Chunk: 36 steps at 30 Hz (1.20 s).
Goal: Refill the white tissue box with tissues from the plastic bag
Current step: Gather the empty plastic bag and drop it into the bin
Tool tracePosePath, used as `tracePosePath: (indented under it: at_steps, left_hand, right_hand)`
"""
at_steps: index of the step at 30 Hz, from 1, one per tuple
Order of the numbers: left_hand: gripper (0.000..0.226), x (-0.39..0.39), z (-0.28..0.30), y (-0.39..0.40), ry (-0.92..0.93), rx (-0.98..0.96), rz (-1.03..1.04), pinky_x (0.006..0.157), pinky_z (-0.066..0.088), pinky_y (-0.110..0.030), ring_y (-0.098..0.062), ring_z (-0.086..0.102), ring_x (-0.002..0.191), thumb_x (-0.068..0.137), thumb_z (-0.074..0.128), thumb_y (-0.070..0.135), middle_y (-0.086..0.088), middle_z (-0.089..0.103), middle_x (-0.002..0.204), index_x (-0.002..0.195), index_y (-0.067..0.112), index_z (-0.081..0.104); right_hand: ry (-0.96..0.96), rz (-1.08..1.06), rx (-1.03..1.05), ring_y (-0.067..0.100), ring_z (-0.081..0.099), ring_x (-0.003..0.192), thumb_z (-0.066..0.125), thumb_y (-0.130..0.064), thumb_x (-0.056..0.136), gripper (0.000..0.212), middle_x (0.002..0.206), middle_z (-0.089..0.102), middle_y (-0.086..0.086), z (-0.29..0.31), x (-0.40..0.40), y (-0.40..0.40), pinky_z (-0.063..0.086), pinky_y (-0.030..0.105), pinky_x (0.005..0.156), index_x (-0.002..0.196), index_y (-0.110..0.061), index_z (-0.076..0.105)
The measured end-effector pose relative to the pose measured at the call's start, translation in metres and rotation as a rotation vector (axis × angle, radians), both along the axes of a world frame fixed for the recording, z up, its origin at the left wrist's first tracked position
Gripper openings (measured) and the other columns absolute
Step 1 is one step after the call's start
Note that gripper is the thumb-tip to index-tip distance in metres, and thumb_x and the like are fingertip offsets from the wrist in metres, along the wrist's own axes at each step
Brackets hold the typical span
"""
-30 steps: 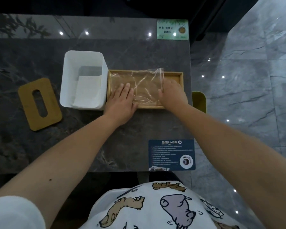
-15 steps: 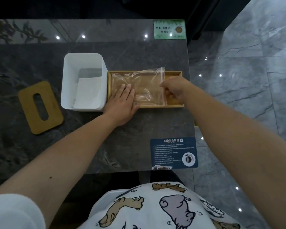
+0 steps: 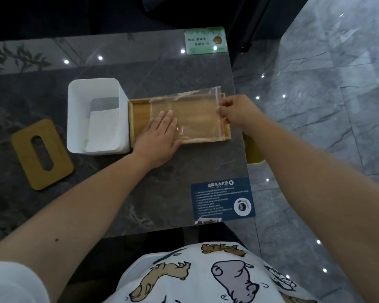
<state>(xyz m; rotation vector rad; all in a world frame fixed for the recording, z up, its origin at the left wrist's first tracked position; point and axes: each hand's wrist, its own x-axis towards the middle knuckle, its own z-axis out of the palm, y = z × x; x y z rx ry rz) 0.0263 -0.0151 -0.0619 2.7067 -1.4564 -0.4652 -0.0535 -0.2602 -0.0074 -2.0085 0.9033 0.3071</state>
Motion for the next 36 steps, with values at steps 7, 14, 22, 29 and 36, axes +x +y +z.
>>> tracePosePath:
  at_steps: [7, 14, 22, 29, 36]
  left_hand:
    - [0.063, -0.017, 0.015, -0.062, -0.015, -0.111, -0.12, 0.118, 0.008, -0.045, -0.032, 0.012, 0.149, 0.099, 0.036, 0.041, -0.017, 0.02, 0.161, 0.15, 0.006, 0.024]
    - [0.035, -0.037, 0.014, -0.161, -0.001, -0.225, -0.322, 0.112, 0.03, -0.049, -0.03, 0.049, 0.129, 0.092, 0.051, 0.022, -0.013, 0.061, 0.131, 0.123, 0.008, 0.063]
    - [0.045, -0.032, -0.018, -0.211, 0.017, -0.125, -0.473, 0.113, 0.027, -0.041, -0.017, 0.062, 0.095, 0.097, 0.033, 0.039, 0.002, 0.071, 0.089, 0.086, 0.019, 0.071]
    - [0.042, -0.03, -0.028, -0.208, 0.028, -0.193, -0.461, 0.114, 0.027, -0.037, -0.014, 0.065, 0.097, 0.096, 0.041, 0.032, 0.004, 0.074, 0.081, 0.071, 0.021, 0.072]
    - [0.037, -0.029, -0.031, -0.207, 0.047, -0.287, -0.474, 0.11, 0.035, -0.039, -0.013, 0.068, 0.093, 0.095, 0.046, 0.025, 0.004, 0.076, 0.081, 0.073, 0.019, 0.075]
  right_hand:
    - [-0.168, -0.347, 0.066, 0.013, 0.059, 0.068, 0.063, -0.026, 0.095, 0.006, 0.082, 0.065, 0.002, 0.004, -0.078, -0.078, 0.053, 0.028, 0.064, 0.091, -0.024, 0.066]
    - [-0.249, -0.866, 0.23, 0.003, 0.048, 0.044, 0.061, -0.016, 0.095, 0.018, 0.07, 0.058, 0.001, -0.042, -0.158, -0.133, 0.038, 0.016, 0.038, 0.077, -0.02, 0.06]
    - [-0.172, -1.148, 0.339, 0.008, 0.054, 0.051, 0.058, -0.016, 0.097, 0.019, 0.068, 0.058, 0.003, -0.136, -0.199, -0.143, 0.041, 0.017, 0.039, 0.078, -0.018, 0.055]
    - [-0.028, -1.322, 0.446, 0.014, 0.064, 0.062, 0.052, -0.007, 0.099, 0.007, 0.076, 0.062, 0.009, -0.251, -0.2, -0.152, 0.05, 0.017, 0.042, 0.099, -0.012, 0.055]
    - [0.028, -1.421, 0.559, 0.018, 0.067, 0.067, 0.051, -0.01, 0.101, 0.017, 0.079, 0.064, 0.011, -0.362, -0.167, -0.161, 0.053, 0.022, 0.047, 0.117, -0.011, 0.053]
